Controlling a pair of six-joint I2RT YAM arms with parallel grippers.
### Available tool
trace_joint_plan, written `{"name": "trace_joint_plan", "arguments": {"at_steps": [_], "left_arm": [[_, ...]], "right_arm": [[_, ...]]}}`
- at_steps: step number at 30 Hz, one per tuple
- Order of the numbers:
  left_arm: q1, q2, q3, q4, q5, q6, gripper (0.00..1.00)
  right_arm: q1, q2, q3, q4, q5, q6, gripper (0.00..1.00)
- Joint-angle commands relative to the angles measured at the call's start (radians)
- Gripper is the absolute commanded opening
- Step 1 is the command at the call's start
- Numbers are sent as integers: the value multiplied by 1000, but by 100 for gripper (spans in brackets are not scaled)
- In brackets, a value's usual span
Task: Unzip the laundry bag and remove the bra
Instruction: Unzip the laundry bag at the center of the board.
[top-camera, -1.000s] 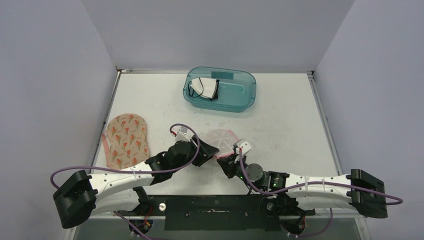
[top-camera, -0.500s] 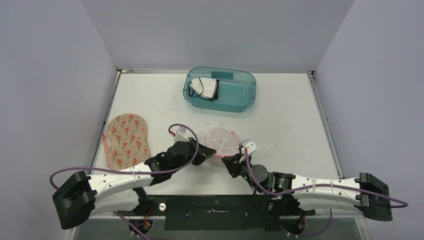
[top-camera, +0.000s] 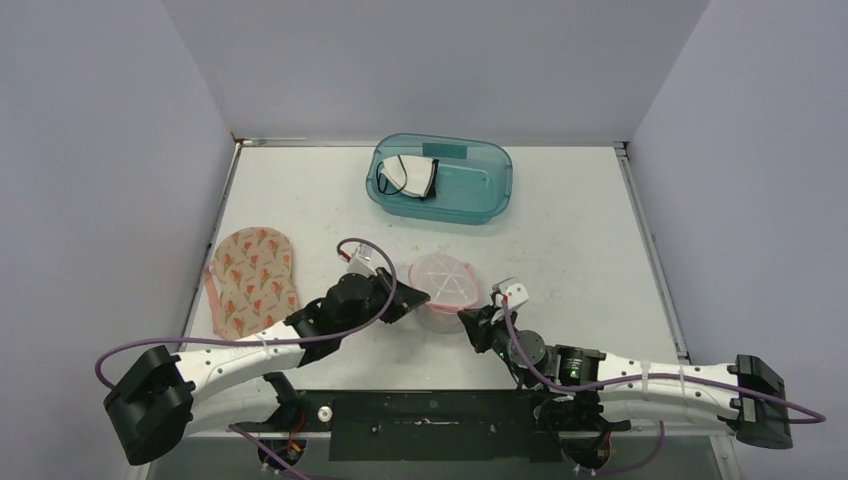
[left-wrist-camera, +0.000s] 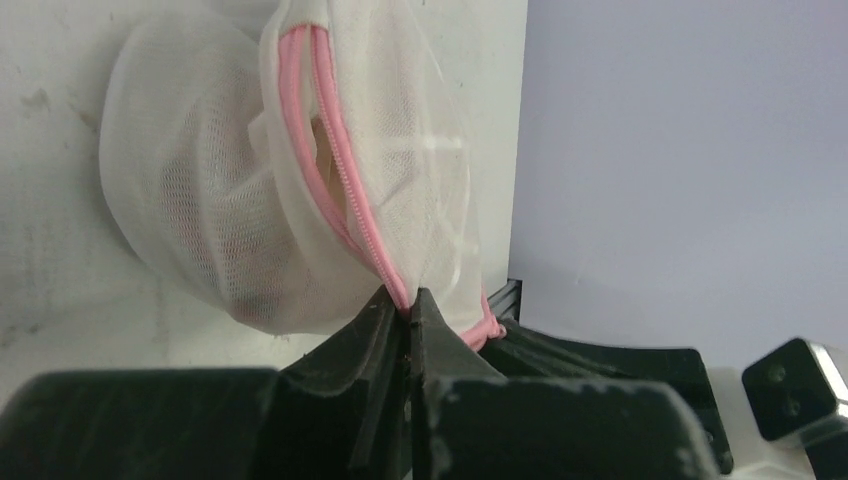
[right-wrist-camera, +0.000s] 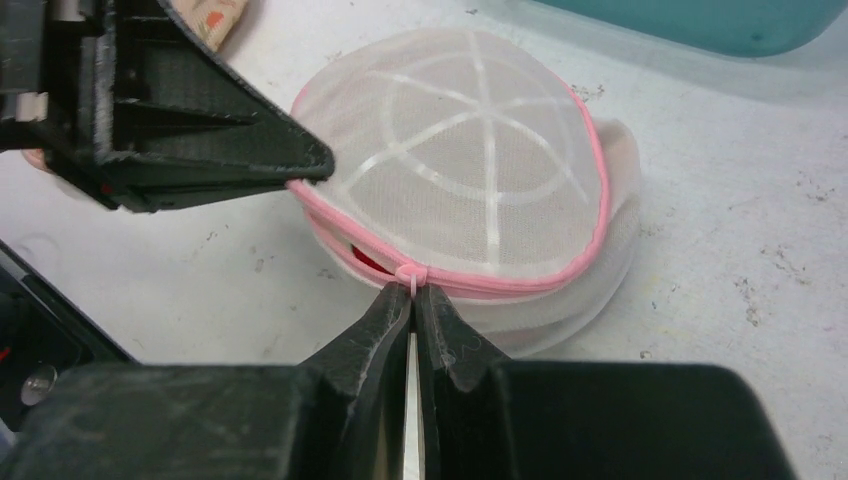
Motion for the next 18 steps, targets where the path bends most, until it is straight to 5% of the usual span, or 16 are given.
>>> {"name": "trace_joint_plan", "arguments": {"at_steps": [1, 9, 18], "left_arm": [[131, 44, 120, 68, 228, 194, 0], [228, 194, 411, 96, 605, 361, 0], [248, 275, 206, 198, 572, 329, 0]], "right_arm": [[5, -76, 18, 23, -9, -75, 5], [12, -125, 132, -34, -32, -151, 5], [16, -36, 42, 65, -26, -54, 5]]}}
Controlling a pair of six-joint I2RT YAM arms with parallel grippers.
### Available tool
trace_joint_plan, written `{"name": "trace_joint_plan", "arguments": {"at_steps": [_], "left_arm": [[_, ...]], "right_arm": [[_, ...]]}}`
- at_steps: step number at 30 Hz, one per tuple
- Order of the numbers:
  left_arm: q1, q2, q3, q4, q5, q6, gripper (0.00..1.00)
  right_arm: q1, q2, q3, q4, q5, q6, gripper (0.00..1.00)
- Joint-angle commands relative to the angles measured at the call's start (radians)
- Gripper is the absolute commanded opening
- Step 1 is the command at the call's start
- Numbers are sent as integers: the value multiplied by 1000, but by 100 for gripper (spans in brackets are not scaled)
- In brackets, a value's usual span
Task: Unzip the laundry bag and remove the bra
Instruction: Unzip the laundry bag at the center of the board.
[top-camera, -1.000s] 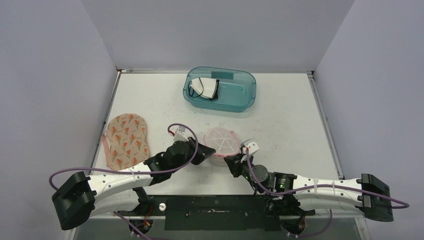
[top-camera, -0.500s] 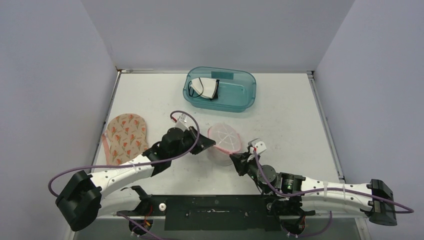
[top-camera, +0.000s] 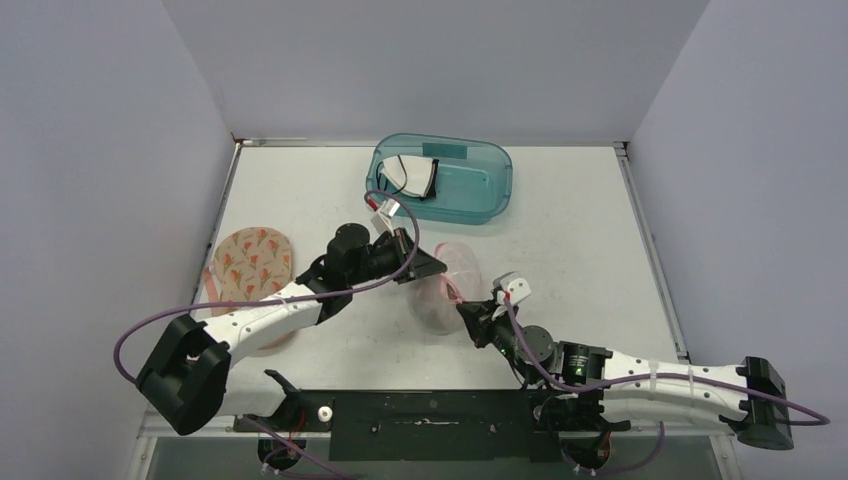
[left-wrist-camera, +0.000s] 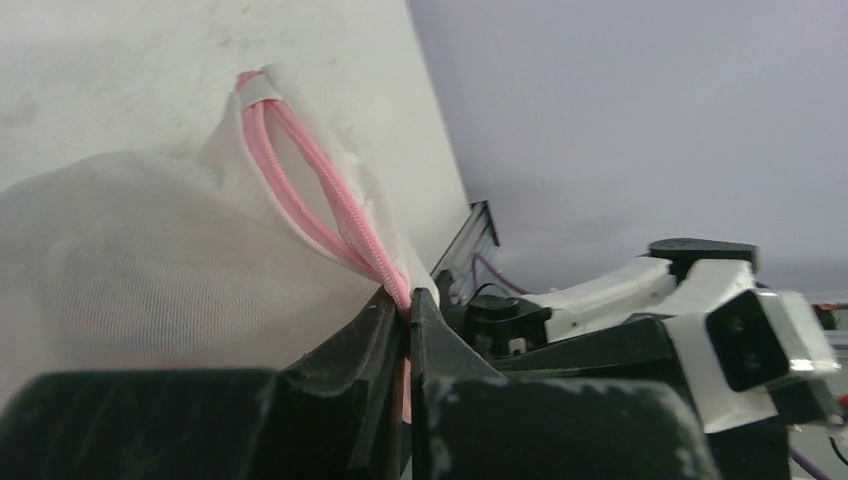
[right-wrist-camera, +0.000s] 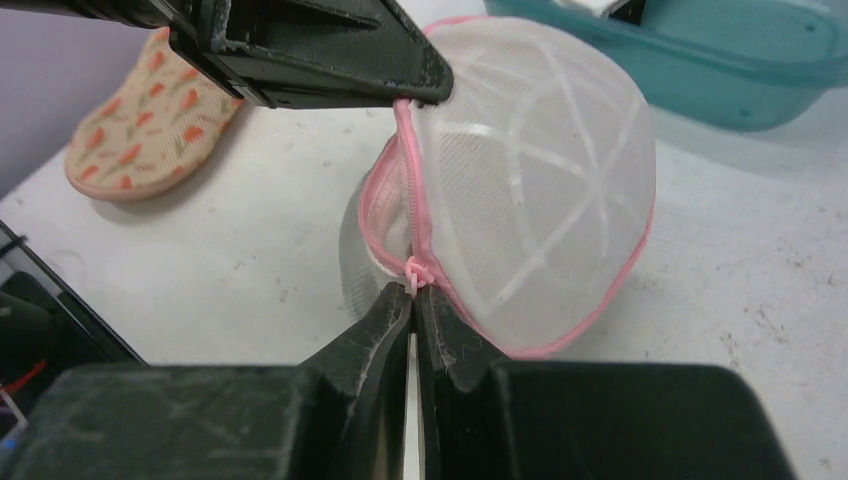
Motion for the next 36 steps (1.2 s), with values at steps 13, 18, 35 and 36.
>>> {"name": "trace_joint_plan", "arguments": {"at_steps": [13, 18, 35, 36], "left_arm": [[2, -86, -267, 16, -144, -61, 58], [-77, -311, -288, -280, -359, -117, 83], [-293, -199, -256, -94, -510, -413, 78], [-294, -183, -256, -79, -514, -419, 74]], "right_arm": [[25, 159, -67, 163, -27, 124, 5], [34, 175, -66, 177, -15, 131, 5], [50, 226, -52, 247, -38, 102, 5], [52, 227, -53, 249, -40, 102, 5]]}}
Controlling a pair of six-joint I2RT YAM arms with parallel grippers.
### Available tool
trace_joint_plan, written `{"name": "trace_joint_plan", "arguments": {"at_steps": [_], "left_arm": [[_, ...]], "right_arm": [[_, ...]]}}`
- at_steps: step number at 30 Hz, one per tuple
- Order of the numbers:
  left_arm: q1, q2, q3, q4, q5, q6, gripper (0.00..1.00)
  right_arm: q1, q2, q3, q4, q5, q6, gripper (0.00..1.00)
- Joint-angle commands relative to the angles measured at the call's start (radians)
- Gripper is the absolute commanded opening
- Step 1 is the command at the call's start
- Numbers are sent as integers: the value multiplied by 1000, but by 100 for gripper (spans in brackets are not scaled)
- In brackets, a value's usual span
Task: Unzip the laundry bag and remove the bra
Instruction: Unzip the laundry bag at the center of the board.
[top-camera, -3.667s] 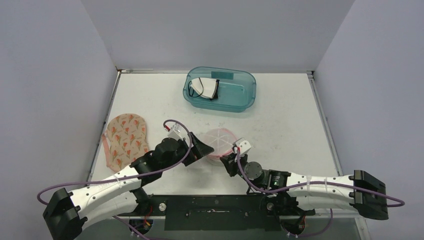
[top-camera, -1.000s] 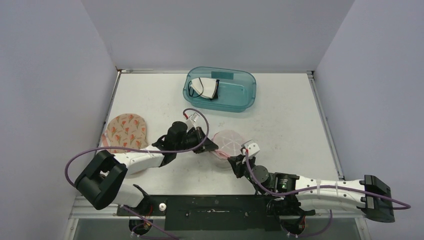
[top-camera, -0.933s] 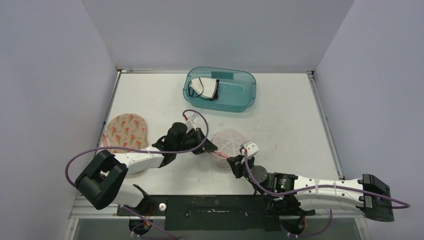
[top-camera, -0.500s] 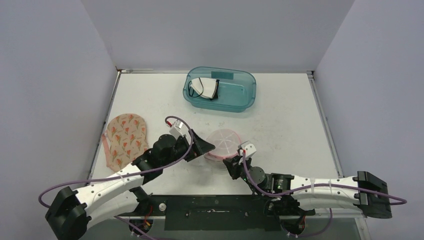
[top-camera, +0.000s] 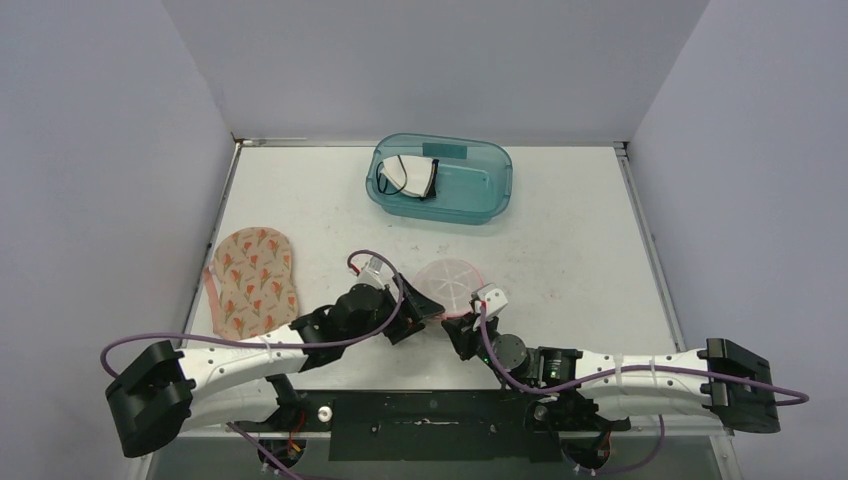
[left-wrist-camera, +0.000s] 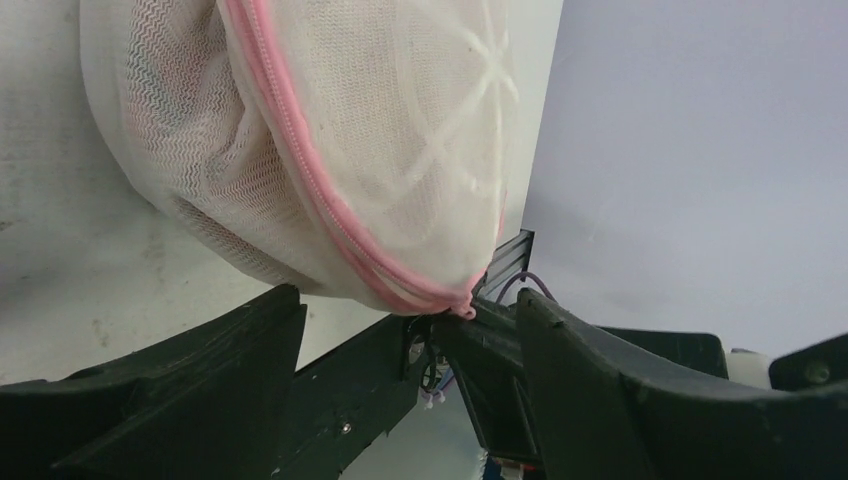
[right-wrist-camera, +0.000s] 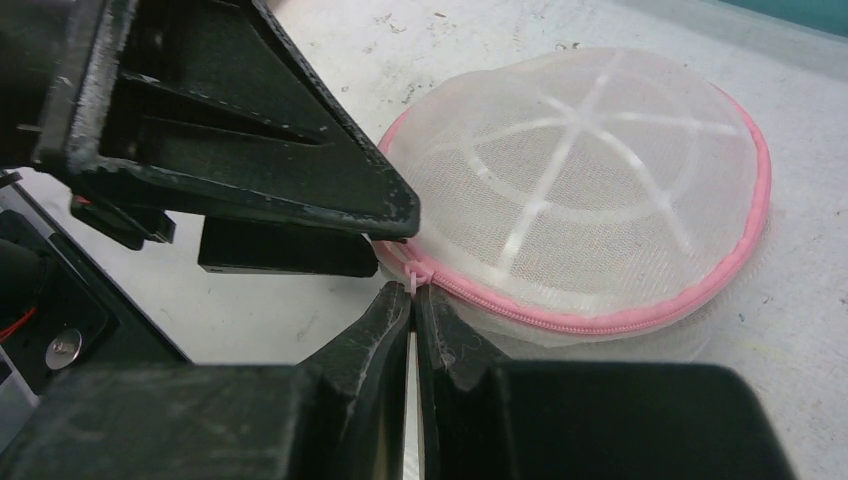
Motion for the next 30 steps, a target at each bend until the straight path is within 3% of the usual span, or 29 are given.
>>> {"name": "trace_joint_plan", "arguments": {"at_steps": [1, 11, 16, 30], "left_arm": [[-8, 55, 51, 131, -44, -56, 71], [-7, 76, 36, 160, -98, -70, 31], [-4, 65, 17, 157, -122, -54, 1], [72, 68, -1, 204, -12, 31, 0]], "right_arm": [[14, -5, 31, 71, -8, -5, 5], [17, -30, 7, 60, -5, 0, 5], [17, -54, 0, 17, 23, 4, 5], [-9, -181, -6, -214, 184, 51, 5]]}}
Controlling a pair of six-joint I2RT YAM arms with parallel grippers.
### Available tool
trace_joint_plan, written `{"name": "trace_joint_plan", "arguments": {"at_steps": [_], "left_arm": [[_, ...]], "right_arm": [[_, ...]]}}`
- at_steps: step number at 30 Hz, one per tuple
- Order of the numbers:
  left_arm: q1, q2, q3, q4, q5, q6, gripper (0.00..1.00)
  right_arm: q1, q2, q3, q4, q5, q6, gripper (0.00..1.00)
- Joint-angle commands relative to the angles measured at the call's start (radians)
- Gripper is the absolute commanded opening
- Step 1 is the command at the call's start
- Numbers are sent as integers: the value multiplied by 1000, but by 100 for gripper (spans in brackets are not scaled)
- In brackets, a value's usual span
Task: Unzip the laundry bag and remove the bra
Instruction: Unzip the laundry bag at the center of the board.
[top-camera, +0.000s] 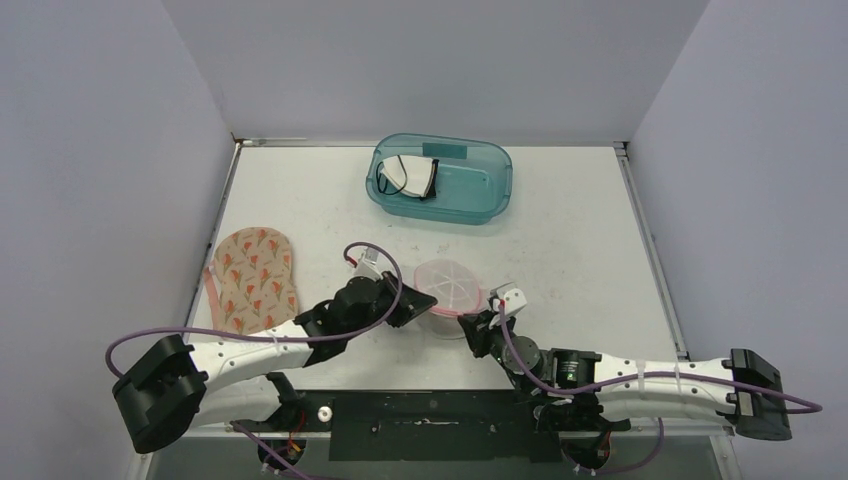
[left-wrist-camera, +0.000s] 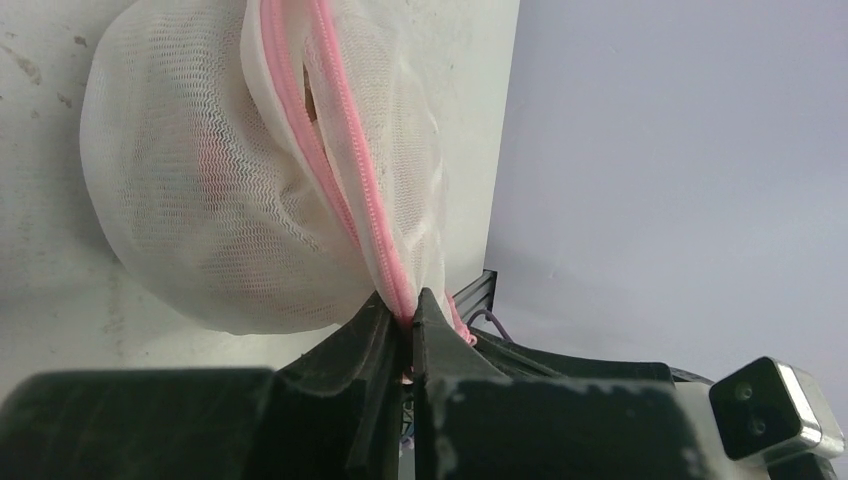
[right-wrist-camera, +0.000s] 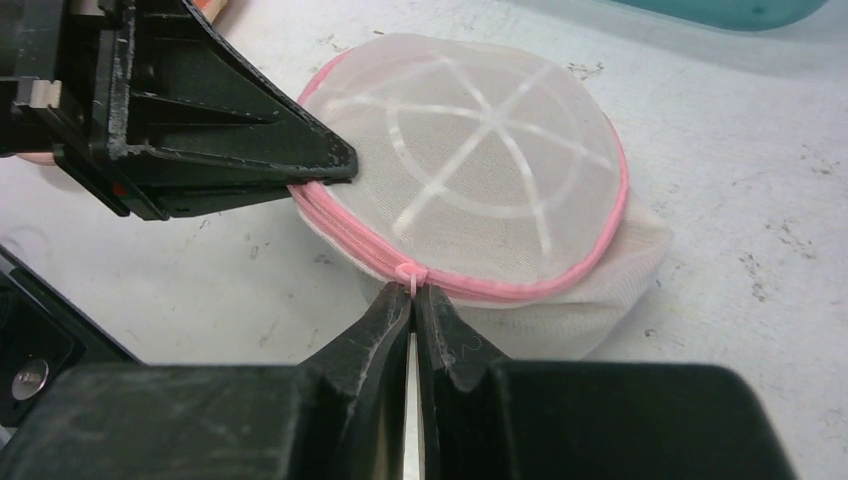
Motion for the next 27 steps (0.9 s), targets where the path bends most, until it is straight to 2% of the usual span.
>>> {"name": "trace_joint_plan", "arguments": {"at_steps": [1, 4, 9, 17, 27], "left_arm": [[40, -11, -8, 60, 41, 59, 0], [81, -7, 8, 73, 121, 119, 0], [191, 26, 143, 0, 350, 278, 0], [257, 112, 346, 1, 632, 393, 0], [265, 243, 179, 195, 628, 310, 0]], "right_arm": [[-13, -34, 2, -52, 78, 12, 5], [-12, -51, 13, -26, 35, -52, 5], [-10, -75, 74, 7, -52, -162, 5], [-4, -42, 168, 14, -144, -218, 5], [2, 42, 106, 97, -133, -133, 5]]}}
